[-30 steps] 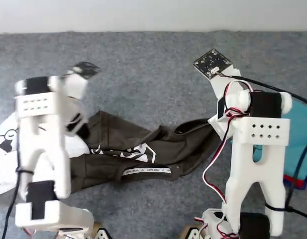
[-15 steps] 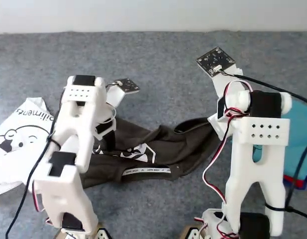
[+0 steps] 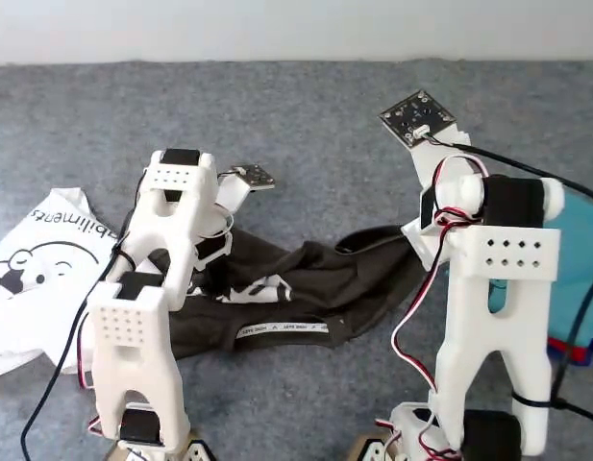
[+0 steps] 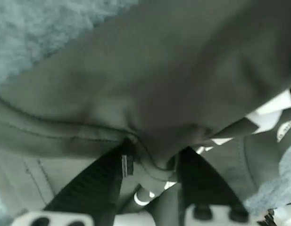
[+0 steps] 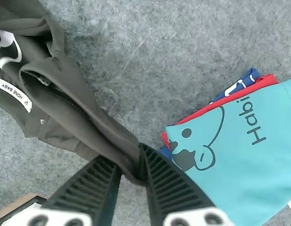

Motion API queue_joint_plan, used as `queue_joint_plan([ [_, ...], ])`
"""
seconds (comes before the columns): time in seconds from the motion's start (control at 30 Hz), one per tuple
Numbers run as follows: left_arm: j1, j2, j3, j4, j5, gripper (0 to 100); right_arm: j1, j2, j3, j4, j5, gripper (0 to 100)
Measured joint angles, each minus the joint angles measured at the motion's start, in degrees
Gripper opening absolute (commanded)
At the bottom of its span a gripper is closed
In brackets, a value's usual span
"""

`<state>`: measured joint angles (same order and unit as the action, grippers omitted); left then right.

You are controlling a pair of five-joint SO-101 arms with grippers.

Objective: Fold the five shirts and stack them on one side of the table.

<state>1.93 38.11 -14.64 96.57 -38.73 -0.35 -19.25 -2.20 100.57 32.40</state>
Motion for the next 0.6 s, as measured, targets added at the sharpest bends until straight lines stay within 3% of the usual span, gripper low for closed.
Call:
queue_joint_plan([
  [0.17,0.0,1.1,-2.0,0.0,0.0,1,-0.2,0.0,0.0,0.0,0.0,0.9],
  [0.6,-3.3,-3.0,-9.3,2.6,-0.2,1,1.1,0.0,0.0,-0.4,0.0,0.9],
])
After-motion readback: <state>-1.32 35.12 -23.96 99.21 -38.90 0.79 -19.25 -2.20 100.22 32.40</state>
